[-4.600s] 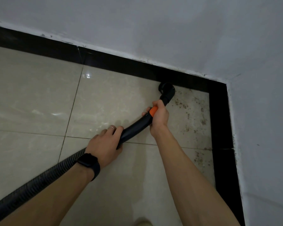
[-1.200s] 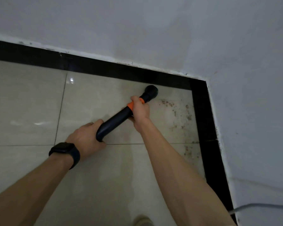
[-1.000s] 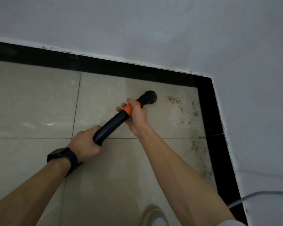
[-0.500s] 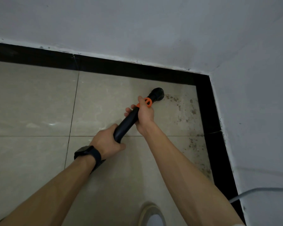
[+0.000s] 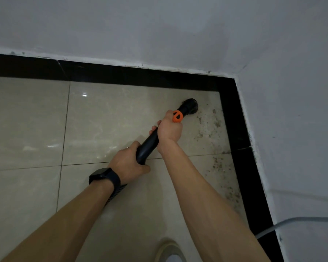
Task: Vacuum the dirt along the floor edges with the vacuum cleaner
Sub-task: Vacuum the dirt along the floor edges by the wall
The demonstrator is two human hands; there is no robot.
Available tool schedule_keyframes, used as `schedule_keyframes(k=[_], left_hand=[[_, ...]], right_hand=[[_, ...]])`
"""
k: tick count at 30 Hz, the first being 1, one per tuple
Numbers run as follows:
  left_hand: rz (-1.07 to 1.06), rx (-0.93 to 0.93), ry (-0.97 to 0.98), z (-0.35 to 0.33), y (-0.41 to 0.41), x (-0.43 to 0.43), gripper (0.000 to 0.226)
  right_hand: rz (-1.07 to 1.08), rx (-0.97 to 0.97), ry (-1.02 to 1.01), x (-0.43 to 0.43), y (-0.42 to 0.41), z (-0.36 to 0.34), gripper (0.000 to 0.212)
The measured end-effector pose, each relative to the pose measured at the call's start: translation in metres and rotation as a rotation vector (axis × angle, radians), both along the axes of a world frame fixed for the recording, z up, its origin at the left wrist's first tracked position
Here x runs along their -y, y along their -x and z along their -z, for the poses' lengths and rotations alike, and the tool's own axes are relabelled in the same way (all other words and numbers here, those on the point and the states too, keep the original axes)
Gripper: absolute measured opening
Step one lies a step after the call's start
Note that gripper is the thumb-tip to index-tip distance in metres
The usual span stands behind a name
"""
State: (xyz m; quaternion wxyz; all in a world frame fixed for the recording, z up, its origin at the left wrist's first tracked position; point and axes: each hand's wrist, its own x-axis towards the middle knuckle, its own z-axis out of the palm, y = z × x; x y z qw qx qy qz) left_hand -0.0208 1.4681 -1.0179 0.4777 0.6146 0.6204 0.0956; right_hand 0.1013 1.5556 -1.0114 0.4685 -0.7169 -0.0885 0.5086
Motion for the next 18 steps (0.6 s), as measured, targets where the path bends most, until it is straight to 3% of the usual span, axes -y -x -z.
schedule_keyframes(k=[5, 13, 18], left_hand=[[0.014, 0.002, -0.077, 0.01, -0.009, -0.007, 0.036], [0.062, -0.009, -0.177, 0.017, -0.038, -0.018, 0.033], [0.113, -0.046, -0.183, 0.019, -0.056, -0.027, 0.038]], right_hand=[[0.021, 0.043, -0.003, -0.012, -0.017, 0.0, 0.042], [0.029, 0.085, -0.014, -0.026, -0.048, -0.001, 0.026], [0.031, 0.074, -0.024, -0.032, -0.071, -0.001, 0.028]])
